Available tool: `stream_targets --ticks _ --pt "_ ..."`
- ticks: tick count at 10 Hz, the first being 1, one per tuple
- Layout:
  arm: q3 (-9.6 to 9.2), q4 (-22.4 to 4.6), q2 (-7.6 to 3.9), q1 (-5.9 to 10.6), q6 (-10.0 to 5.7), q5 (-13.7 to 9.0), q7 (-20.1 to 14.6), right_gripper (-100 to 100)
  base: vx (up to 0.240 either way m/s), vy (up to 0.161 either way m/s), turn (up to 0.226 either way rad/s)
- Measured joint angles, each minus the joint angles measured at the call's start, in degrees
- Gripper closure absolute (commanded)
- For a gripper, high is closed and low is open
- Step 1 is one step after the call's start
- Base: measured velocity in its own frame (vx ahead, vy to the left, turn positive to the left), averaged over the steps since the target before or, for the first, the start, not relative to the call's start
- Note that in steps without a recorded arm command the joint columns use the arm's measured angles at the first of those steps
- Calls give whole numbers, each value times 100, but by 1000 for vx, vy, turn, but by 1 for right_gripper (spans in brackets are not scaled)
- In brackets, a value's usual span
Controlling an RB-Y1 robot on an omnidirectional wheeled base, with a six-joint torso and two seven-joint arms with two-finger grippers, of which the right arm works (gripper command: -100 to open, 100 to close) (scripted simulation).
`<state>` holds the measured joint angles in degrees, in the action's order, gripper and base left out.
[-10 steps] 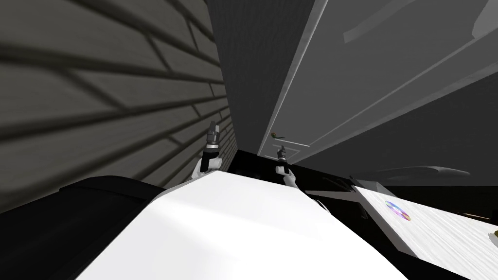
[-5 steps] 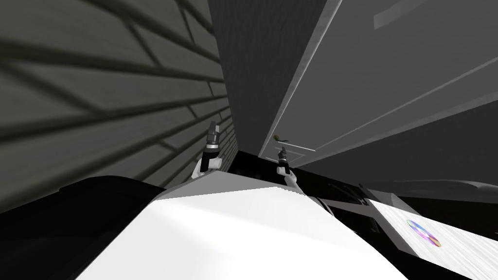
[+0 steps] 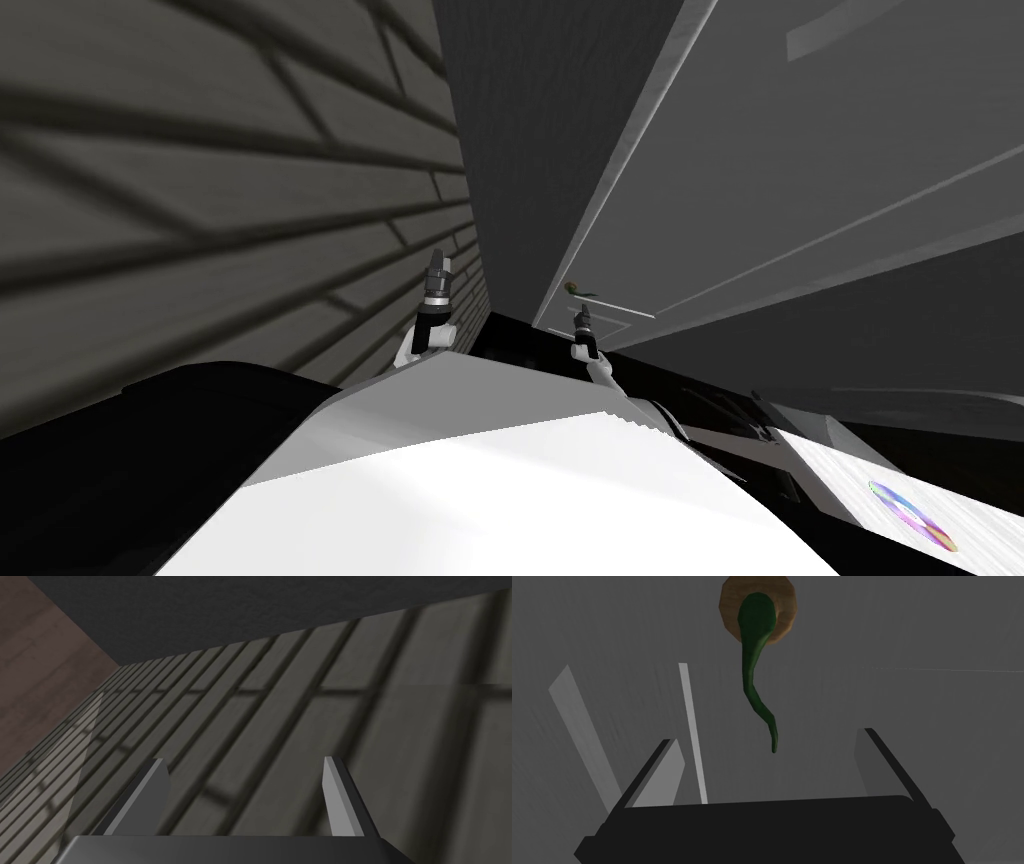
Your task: Pull the door open
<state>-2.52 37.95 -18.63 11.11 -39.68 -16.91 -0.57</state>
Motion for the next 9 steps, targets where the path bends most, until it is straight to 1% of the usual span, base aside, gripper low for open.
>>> stream_targets --ticks 2,3,4,6,8,9 --pt "16 4 -12 -16 1 -8 0 -100 179 -12 39" --pt "26 -35 -22 -3 -14 -12 -8 -100 174 -47 45" --pt "35 -155 -33 50 -68 -15 -27 -100 185 -62 65" --pt "79 -166 -63 19 -91 -33 -38 -100 221 -29 59" --pt "132 -68 -92 -51 -44 -55 -28 -100 194 -38 59" --pt "144 -128 -107 -29 -61 -60 -42 -100 84 -18 14"
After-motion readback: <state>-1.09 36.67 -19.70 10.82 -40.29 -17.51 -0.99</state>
